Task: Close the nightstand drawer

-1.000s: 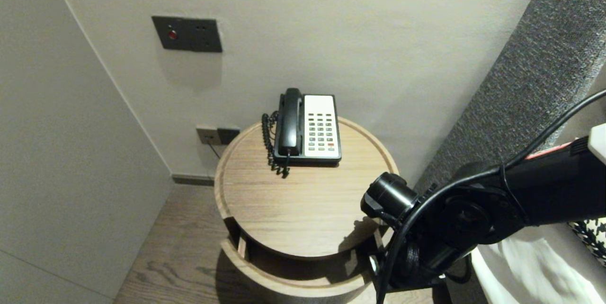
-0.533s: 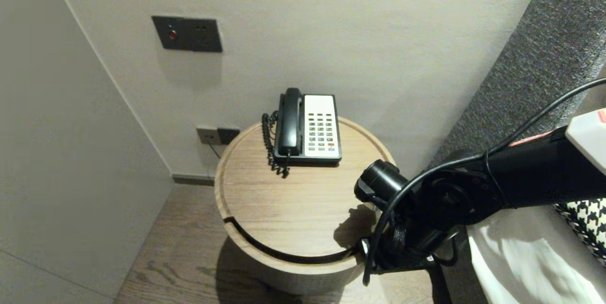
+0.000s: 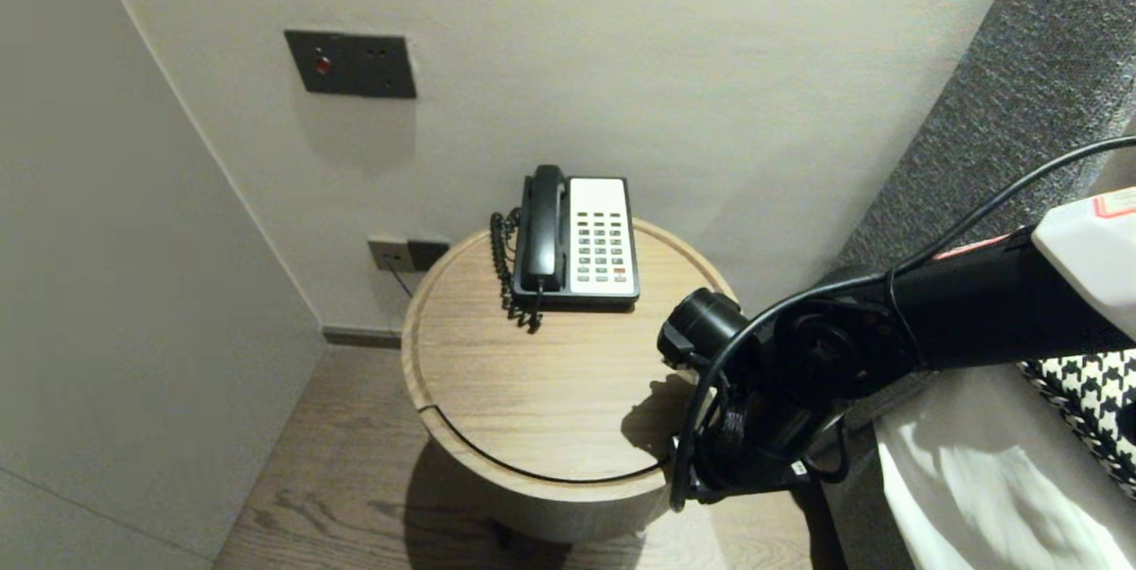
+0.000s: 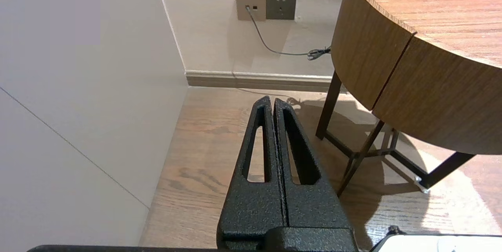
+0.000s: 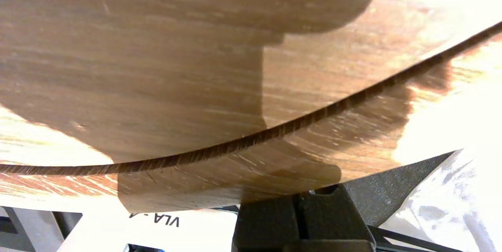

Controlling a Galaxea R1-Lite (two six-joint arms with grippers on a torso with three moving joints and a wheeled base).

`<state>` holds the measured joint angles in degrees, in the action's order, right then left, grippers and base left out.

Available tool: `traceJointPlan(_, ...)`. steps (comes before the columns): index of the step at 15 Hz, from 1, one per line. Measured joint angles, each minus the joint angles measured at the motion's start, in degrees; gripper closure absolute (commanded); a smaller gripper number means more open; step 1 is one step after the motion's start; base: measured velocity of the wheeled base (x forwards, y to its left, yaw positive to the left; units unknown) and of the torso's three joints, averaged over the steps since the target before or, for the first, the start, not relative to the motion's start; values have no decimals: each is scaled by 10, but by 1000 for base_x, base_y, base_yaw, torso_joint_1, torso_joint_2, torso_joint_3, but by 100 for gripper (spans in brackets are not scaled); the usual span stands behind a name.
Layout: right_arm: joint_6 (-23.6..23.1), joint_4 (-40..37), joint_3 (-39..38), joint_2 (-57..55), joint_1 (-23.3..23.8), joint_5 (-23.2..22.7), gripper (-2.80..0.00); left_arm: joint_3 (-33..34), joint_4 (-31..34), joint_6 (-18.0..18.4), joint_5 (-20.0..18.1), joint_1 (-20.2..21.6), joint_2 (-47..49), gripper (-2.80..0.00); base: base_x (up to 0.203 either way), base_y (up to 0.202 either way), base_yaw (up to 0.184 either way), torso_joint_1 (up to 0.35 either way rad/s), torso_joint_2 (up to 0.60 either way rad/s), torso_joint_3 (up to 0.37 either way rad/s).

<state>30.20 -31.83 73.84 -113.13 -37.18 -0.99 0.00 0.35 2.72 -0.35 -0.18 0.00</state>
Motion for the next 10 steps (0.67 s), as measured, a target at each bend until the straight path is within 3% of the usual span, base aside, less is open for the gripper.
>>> traceJointPlan(10, 0, 2, 9, -3, 3, 7, 0, 0, 0, 0, 0, 0, 0, 0, 0, 0, 0, 0, 0, 0)
